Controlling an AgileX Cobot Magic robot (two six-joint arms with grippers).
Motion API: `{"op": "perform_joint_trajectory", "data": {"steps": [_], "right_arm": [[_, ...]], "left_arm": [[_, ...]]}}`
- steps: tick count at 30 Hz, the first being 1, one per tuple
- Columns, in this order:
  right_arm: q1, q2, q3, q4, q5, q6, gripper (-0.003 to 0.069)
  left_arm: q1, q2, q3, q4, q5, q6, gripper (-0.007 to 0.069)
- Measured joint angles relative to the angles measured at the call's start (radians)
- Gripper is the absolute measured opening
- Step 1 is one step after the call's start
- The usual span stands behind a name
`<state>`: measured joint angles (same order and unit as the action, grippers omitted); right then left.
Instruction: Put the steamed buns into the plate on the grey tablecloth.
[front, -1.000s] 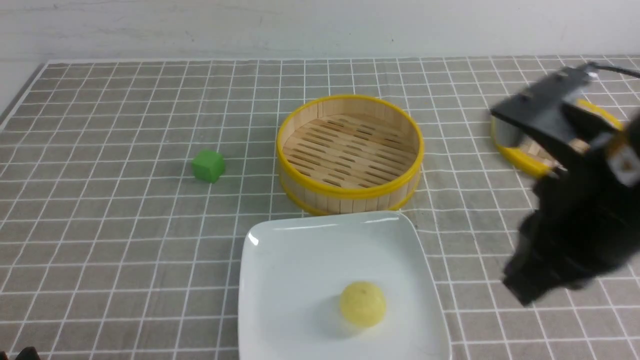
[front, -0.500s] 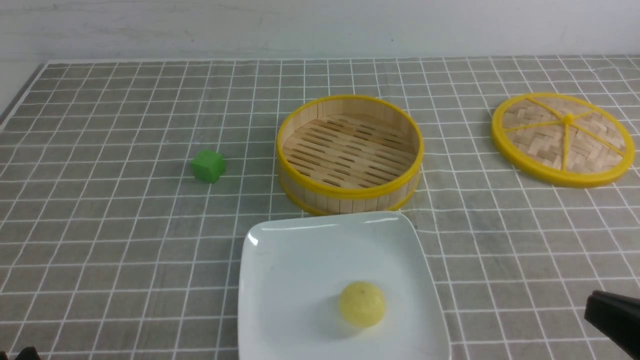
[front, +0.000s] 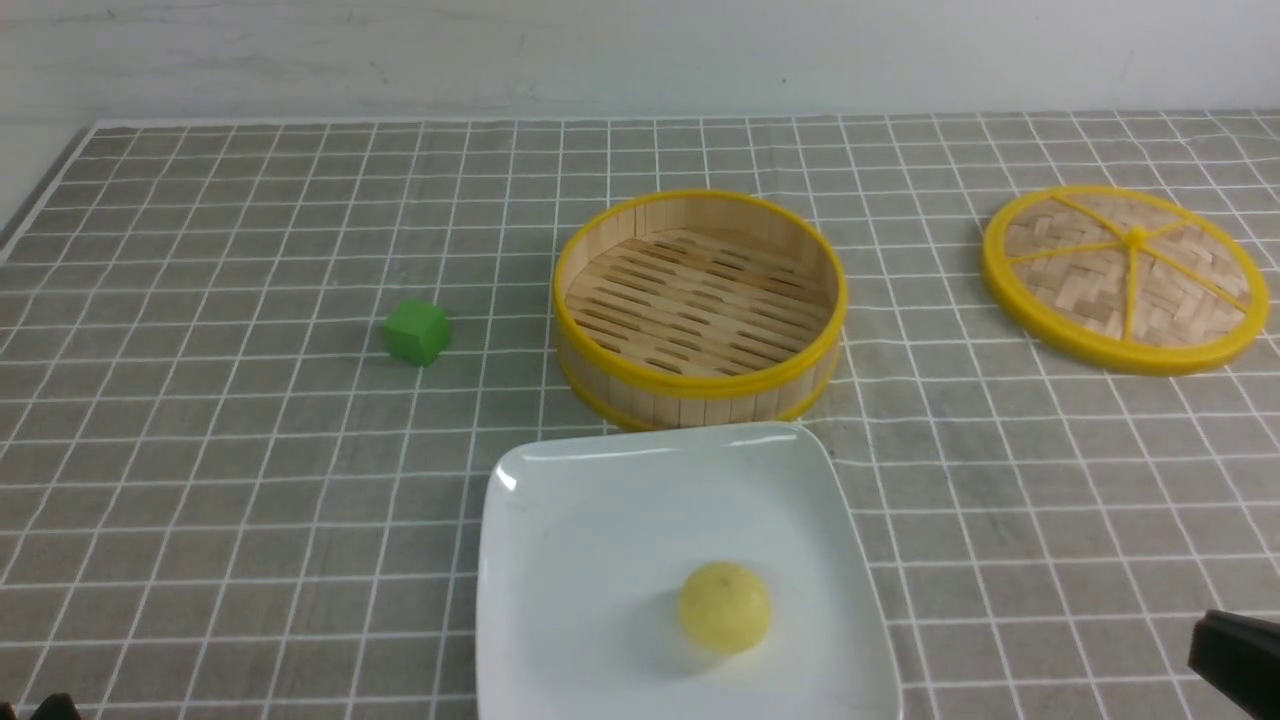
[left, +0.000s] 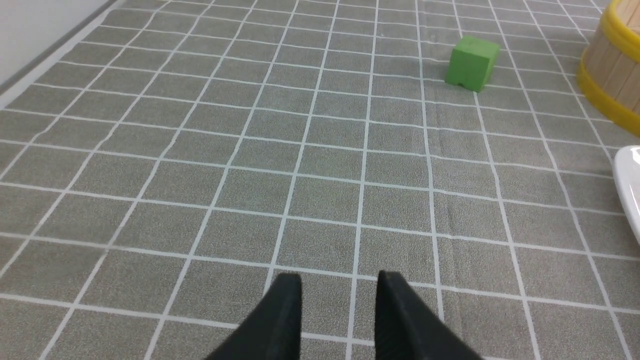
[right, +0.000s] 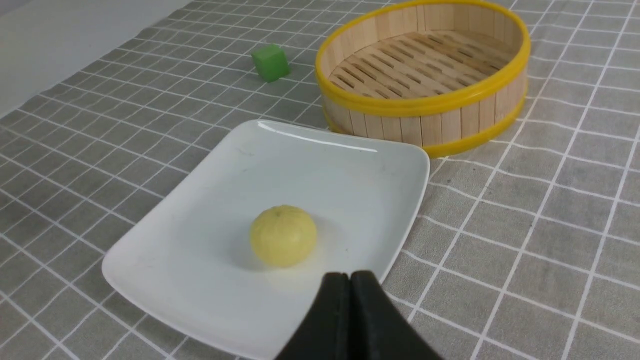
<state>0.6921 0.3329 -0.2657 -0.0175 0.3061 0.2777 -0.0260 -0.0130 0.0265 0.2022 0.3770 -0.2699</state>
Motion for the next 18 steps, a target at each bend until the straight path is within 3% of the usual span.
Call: {"op": "perform_joint_trajectory", "data": {"steps": [9, 18], "right_arm": [[-0.014, -0.035, 0.026, 0.001, -0.002, -0.026, 0.0003], [-0.279, -0.159, 0.171, 0.029, 0.001, -0.239, 0.0013]], "left_arm": [[0.000, 0.000, 0.000, 0.000, 0.000, 0.000, 0.0240], [0.000, 0.000, 0.000, 0.000, 0.000, 0.000, 0.0240]]}}
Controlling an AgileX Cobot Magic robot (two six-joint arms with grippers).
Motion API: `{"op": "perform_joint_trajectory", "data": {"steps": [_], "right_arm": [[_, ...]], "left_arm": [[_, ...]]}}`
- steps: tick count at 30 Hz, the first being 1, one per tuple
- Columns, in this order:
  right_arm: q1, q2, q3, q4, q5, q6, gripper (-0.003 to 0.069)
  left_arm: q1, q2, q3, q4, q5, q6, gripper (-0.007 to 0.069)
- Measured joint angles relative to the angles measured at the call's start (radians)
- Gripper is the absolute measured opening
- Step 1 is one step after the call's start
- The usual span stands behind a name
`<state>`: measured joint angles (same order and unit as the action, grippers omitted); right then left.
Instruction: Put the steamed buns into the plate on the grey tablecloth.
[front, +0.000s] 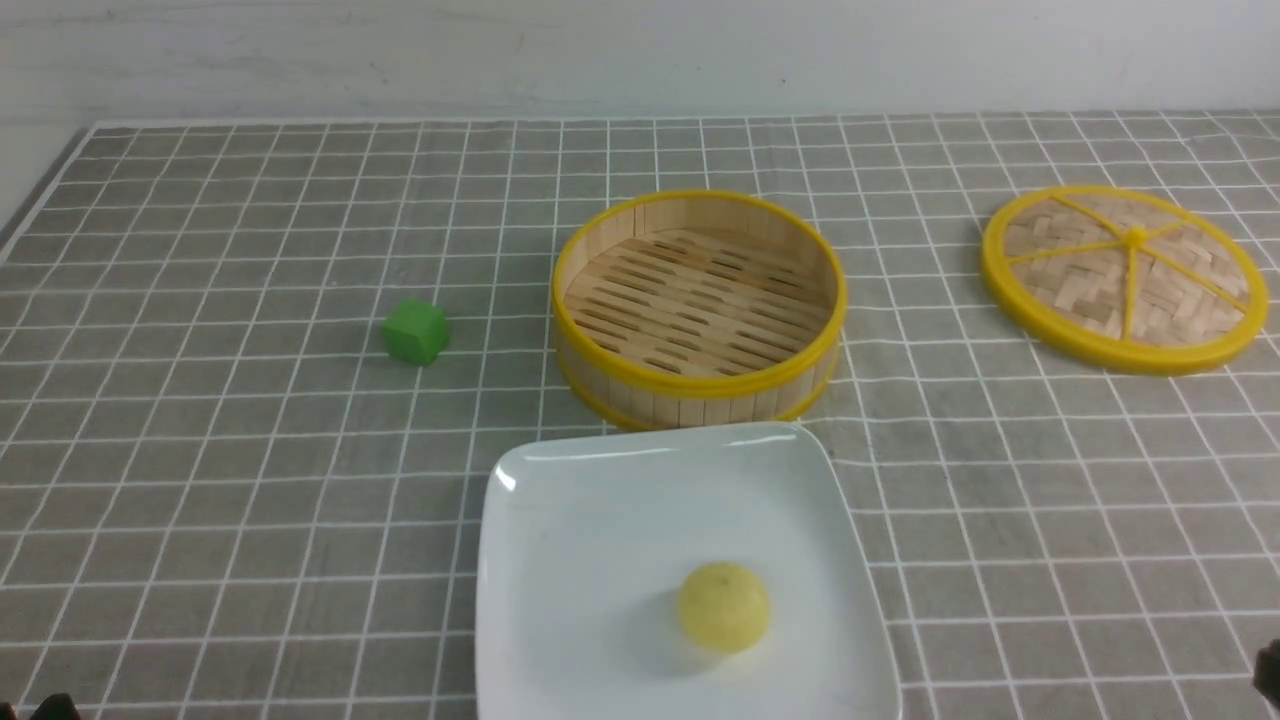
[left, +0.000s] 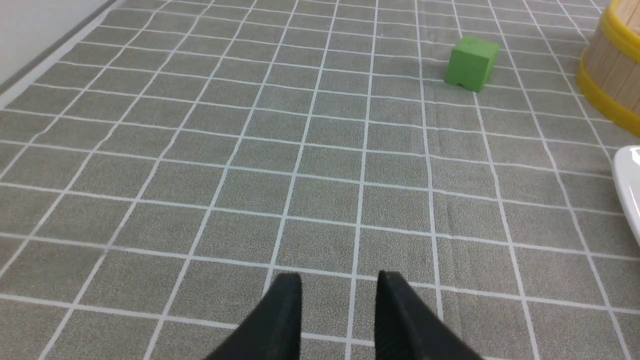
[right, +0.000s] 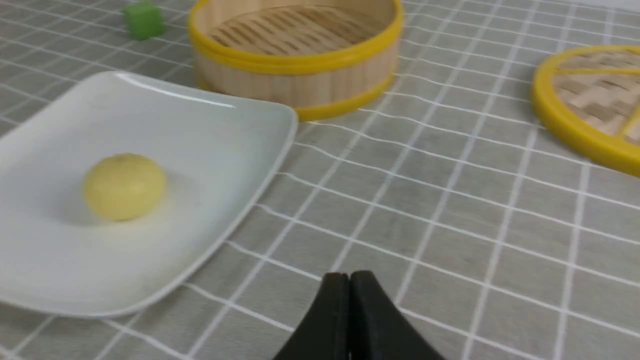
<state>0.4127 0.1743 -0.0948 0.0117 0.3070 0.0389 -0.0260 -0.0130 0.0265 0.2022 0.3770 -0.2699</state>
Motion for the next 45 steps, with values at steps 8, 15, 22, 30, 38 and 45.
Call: {"op": "perform_joint_trajectory", "data": {"steps": [8, 15, 22, 30, 38, 45], "right_arm": [[-0.308, -0.099, 0.090, 0.005, 0.003, -0.011, 0.0018], [-0.372, -0.184, 0.116, 0.006, 0.050, -0.011, 0.0025], [-0.372, -0.184, 0.111, 0.006, 0.075, -0.011, 0.0031], [-0.372, -0.185, 0.110, 0.006, 0.079, -0.011, 0.0034], [-0.372, -0.185, 0.110, 0.006, 0.079, -0.011, 0.0044], [-0.372, -0.185, 0.110, 0.006, 0.079, -0.011, 0.0052]], "left_arm": [[0.000, 0.000, 0.000, 0.000, 0.000, 0.000, 0.0240], [0.000, 0.000, 0.000, 0.000, 0.000, 0.000, 0.0240], [0.000, 0.000, 0.000, 0.000, 0.000, 0.000, 0.0240], [0.000, 0.000, 0.000, 0.000, 0.000, 0.000, 0.0240], [0.000, 0.000, 0.000, 0.000, 0.000, 0.000, 0.0240], [0.000, 0.000, 0.000, 0.000, 0.000, 0.000, 0.0240]]}}
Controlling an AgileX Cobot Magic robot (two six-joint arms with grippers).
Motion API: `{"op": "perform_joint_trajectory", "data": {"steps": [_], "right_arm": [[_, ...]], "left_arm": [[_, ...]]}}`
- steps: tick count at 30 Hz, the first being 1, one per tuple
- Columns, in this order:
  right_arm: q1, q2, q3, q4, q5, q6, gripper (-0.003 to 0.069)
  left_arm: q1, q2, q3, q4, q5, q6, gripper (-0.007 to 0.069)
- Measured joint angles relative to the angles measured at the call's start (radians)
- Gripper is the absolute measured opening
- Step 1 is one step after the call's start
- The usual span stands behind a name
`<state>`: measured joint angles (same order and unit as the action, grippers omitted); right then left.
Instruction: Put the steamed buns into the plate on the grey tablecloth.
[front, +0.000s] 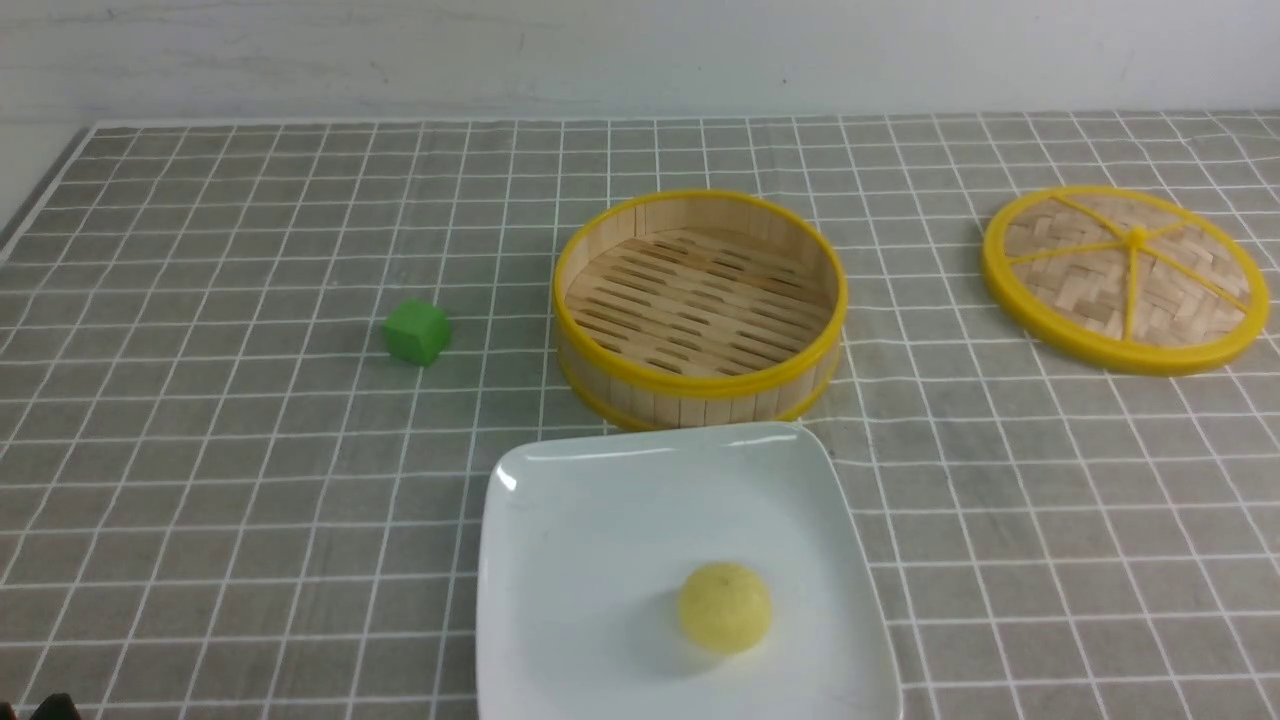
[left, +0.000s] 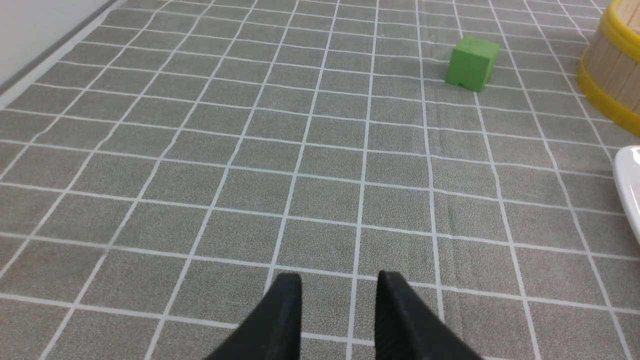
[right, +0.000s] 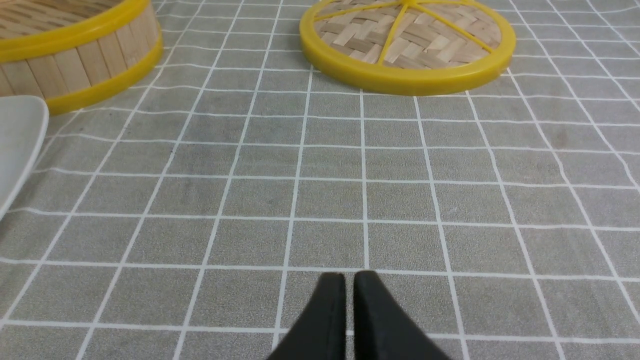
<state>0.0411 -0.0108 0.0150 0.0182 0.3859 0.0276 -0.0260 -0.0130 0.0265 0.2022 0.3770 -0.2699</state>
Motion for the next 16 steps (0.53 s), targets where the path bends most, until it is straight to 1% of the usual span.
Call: {"op": "perform_joint_trajectory", "data": {"steps": [16], "right_arm": [[0.000, 0.000, 0.000, 0.000, 0.000, 0.000, 0.0064]], "left_arm": [[0.000, 0.000, 0.000, 0.000, 0.000, 0.000, 0.0240]]}}
